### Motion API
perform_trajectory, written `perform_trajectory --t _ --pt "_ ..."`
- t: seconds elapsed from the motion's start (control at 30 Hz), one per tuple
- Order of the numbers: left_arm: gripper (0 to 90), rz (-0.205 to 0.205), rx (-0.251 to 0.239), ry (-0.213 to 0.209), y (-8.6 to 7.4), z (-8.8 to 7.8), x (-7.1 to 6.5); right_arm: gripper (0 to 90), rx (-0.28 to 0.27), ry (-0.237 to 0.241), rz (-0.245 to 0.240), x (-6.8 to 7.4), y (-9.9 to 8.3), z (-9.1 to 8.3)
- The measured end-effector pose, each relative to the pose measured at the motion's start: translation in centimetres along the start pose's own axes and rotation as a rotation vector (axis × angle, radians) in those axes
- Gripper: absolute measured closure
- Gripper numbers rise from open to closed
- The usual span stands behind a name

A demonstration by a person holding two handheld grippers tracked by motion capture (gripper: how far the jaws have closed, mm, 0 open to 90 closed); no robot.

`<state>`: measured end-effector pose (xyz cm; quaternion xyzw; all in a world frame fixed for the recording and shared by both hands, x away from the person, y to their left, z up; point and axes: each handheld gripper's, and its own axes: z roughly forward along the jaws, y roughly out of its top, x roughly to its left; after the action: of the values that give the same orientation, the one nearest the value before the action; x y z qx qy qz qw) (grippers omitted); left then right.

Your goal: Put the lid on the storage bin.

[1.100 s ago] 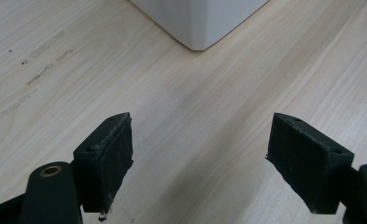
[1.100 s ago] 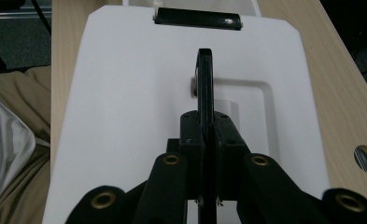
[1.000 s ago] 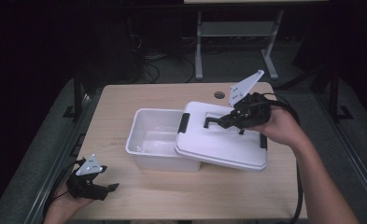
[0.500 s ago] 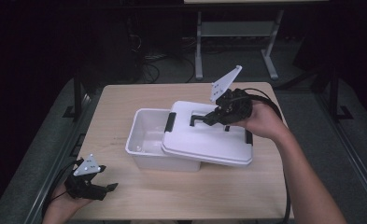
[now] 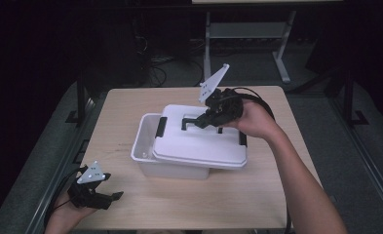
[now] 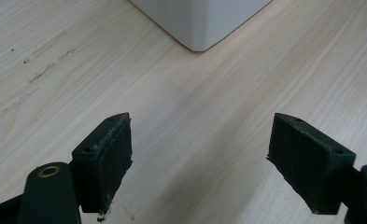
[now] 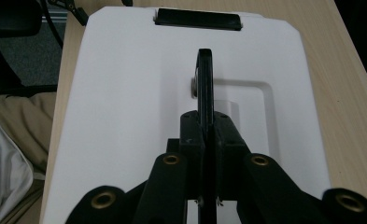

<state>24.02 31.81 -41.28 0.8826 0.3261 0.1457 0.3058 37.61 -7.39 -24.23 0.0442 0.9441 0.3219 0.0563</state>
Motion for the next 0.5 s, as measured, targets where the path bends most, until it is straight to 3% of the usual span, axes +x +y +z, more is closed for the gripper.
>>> perform_trajectory --t 0.5 --pt "20.9 0.010 0.002 -0.008 0.1 0.2 -0.2 83.8 0.010 0.029 -0.026 -0.4 2.2 2.5"
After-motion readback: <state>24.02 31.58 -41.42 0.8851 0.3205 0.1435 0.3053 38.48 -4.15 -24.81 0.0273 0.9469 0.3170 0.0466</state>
